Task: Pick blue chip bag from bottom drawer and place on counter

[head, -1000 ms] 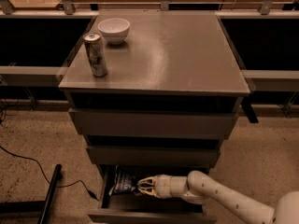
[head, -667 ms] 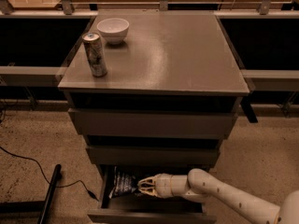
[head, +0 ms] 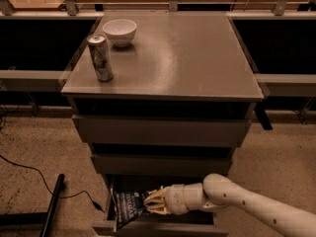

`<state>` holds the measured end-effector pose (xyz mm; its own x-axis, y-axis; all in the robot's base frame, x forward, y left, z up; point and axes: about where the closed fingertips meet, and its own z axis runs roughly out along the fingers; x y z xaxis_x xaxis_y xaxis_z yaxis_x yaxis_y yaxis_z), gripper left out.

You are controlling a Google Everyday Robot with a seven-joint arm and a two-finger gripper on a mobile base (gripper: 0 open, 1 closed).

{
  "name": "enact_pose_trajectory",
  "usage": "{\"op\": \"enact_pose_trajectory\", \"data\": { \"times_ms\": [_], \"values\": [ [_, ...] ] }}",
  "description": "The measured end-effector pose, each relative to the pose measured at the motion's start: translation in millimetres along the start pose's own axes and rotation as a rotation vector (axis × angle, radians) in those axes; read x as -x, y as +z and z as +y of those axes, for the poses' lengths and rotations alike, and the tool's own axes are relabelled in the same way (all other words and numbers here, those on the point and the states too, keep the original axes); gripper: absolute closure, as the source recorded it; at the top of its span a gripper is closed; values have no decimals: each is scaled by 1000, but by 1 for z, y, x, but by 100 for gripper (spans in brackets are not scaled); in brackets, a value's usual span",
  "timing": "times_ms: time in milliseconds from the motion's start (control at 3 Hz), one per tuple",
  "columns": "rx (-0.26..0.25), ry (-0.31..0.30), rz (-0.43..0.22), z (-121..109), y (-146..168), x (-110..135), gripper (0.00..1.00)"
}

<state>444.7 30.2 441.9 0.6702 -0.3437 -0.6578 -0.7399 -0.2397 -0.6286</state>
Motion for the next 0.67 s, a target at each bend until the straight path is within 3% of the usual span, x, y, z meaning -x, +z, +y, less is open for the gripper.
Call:
{"op": "enact_pose_trajectory", "data": {
  "times_ms": [333, 667],
  "values": [
    [16, -114, -13, -16, -21, 47, 100],
    [34, -183, -24, -38, -39, 87, 100]
  ]
}}
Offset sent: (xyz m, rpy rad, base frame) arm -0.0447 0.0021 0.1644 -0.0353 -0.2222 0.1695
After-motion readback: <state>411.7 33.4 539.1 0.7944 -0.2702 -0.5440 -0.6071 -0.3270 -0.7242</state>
